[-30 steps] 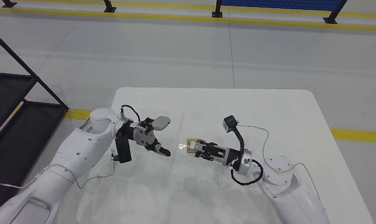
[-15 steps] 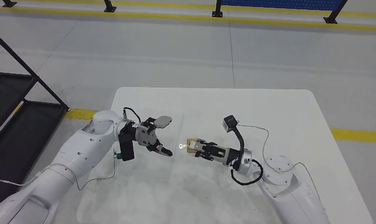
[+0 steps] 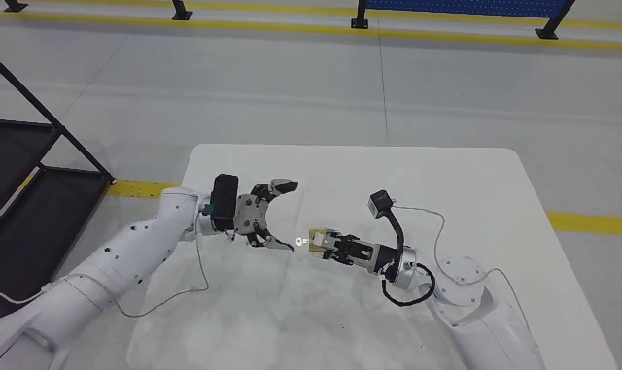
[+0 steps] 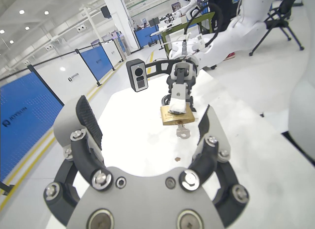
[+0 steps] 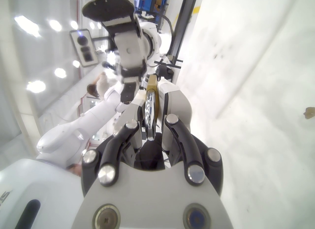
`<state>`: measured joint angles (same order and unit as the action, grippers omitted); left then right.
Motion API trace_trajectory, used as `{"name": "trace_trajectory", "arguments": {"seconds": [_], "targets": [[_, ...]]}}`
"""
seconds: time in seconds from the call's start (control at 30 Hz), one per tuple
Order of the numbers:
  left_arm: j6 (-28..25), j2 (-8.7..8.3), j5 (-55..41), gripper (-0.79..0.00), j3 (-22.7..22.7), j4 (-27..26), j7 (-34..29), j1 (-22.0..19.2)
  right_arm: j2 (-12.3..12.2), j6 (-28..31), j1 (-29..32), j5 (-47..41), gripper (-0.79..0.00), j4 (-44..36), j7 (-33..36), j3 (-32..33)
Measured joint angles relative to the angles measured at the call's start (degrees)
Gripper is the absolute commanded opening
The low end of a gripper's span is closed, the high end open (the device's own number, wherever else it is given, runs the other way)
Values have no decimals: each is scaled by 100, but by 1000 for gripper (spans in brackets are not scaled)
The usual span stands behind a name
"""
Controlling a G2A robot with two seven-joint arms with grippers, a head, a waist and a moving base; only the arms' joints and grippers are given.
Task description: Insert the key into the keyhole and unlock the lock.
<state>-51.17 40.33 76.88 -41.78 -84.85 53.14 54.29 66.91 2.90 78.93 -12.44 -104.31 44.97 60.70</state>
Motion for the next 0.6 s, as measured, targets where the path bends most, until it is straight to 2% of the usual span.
{"name": "trace_trajectory", "arguments": {"seconds": [0.07,0.13,0.27,0.4,0.47,0.6], "targets": [[-459,-65,-700,0,7,-24,-474,39,0,0,0,0,-785,0,0,0],[-684,-108,-1257,0,104,8,-791,75,0,0,0,0,-785,0,0,0],[-683,-210,-2188,0,814,95,-707,11,0,0,0,0,-785,0,0,0],[-682,-322,-3216,0,1507,156,-1129,-358,0,0,0,0,-785,0,0,0],[-683,-362,-3612,0,1676,105,-1327,-549,0,0,0,0,-785,0,0,0],[-683,-363,-3596,0,1674,100,-1321,-547,0,0,0,0,-785,0,0,0]]}}
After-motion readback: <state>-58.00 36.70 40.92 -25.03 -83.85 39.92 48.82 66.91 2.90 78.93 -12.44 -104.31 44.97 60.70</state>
